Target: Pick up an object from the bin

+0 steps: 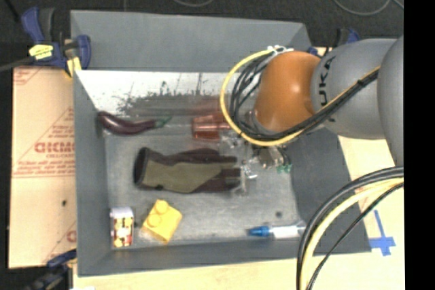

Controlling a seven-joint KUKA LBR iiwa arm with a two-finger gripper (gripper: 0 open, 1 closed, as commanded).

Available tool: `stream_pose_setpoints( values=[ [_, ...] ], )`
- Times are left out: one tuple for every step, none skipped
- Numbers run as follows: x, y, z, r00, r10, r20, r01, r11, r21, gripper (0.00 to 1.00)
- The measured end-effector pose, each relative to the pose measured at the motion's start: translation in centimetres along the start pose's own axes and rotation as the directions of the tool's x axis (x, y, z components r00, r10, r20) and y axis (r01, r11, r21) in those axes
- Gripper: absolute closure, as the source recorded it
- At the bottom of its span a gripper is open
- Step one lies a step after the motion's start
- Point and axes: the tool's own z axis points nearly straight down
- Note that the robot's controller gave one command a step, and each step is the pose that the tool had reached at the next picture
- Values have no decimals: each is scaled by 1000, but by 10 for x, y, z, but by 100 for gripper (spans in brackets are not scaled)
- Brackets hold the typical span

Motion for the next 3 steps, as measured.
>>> stream_pose_setpoints(
  values=[
    [-8,39,21,1000,31,1,-31,1000,0,0],
    [-9,64,30,996,-87,0,87,996,0,100],
    [-9,64,30,996,-87,0,87,996,1,100]
  ],
)
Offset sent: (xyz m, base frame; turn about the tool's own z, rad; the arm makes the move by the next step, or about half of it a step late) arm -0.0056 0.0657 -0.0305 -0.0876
